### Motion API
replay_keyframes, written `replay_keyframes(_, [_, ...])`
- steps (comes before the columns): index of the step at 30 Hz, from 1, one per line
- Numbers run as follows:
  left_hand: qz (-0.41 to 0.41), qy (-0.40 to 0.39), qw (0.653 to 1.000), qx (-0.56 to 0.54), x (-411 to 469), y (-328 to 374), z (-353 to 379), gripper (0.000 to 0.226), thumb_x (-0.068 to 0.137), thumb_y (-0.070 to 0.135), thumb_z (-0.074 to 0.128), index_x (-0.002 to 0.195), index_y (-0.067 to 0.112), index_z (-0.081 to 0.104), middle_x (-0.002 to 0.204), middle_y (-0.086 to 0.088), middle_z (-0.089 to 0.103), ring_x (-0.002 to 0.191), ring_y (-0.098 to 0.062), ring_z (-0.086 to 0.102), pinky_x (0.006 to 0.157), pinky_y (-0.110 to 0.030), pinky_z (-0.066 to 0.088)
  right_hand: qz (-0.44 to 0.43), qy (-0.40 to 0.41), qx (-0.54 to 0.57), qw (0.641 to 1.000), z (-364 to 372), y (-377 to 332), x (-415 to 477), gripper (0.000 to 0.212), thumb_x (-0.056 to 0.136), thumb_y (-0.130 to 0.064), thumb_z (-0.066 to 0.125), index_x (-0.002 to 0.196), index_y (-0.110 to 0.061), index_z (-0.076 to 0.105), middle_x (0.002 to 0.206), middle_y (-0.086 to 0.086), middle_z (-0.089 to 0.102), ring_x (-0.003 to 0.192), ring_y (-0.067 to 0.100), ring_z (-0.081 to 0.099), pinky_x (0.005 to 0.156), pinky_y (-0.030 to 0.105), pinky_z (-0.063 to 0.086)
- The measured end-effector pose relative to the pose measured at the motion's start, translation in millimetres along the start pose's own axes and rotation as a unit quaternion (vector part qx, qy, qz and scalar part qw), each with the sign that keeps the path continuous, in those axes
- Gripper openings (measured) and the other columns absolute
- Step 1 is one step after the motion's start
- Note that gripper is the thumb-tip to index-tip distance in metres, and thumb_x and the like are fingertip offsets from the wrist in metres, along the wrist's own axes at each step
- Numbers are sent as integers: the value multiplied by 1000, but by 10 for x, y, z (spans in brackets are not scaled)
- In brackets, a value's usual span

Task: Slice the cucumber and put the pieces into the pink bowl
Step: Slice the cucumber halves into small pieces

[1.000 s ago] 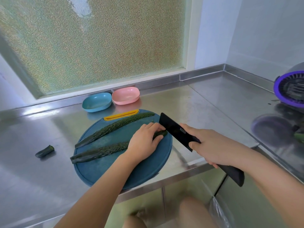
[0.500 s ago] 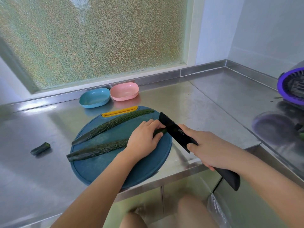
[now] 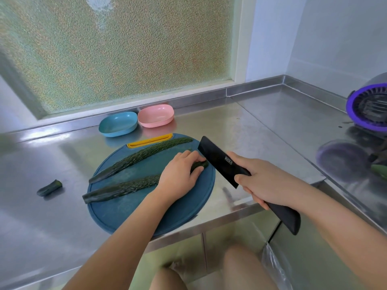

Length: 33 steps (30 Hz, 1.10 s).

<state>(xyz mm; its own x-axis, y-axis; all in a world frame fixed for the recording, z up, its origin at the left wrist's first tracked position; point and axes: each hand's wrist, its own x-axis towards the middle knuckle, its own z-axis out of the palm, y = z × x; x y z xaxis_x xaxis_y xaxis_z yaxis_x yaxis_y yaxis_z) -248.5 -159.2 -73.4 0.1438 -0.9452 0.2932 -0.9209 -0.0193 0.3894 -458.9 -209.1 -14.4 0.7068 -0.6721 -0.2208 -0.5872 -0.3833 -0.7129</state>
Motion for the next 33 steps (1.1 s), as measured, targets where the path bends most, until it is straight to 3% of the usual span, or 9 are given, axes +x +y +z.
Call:
replay_keyframes(3, [2,-1,1000,0,-4,1,-3,22,94,30,51,115,26,55,106,7,55,99,-15,48,77,-29,41,2,-2,0,1000,12,-12,-4,64,99,-14,38,149,-46,16,42,-22,52,36,15,44,48,21,43])
replay_keyframes(8, [3,0,1000,-3,2,0,4,22,94,29,51,116,25,56,106,7,55,99,-15,48,77,-27,39,9,-5,11,1000,-13,18,19,64,98,-16,39,147,-49,16,52,-3,53,39,17,46,46,19,42])
replay_keyframes(12, [4,1,1000,5,-1,-4,20,23,94,29,50,117,25,55,107,6,54,98,-16,47,78,-28,40,9,-5,-8,1000,1,-30,15,63,99,-15,38,148,-48,16,49,-12,53,36,14,44,46,23,43])
replay_keyframes(15, [8,4,1000,9,10,1,27,23,94,29,50,116,24,55,107,5,54,97,-16,47,77,-29,40,7,-6,-39,999,10,-107,1,64,99,-15,37,148,-49,14,66,-12,51,33,12,44,49,28,49])
replay_keyframes(21, [9,11,1000,9,17,-8,44,20,93,27,51,113,23,55,106,5,54,96,-17,47,76,-29,39,19,-5,-55,998,10,-131,18,64,99,-15,35,148,-49,11,69,-4,53,33,11,44,52,31,51])
replay_keyframes(25, [0,7,1000,-2,31,-5,36,21,93,27,52,113,24,55,105,5,55,97,-17,48,78,-31,41,17,-5,-51,999,35,-106,25,64,99,-15,35,149,-49,12,71,-7,54,35,13,46,50,28,49])
replay_keyframes(28, [-6,6,1000,-13,33,-3,32,22,92,27,53,113,23,56,105,5,56,98,-17,48,80,-31,42,17,-6,-59,998,118,-86,10,63,100,-17,34,148,-49,9,84,2,65,33,10,45,48,26,48])
replay_keyframes(33, [-5,11,1000,-9,20,12,29,23,92,26,53,114,22,57,104,4,56,98,-16,48,80,-30,42,19,13,-60,998,241,-89,34,63,101,-17,33,149,-46,4,87,5,63,40,10,45,43,20,42])
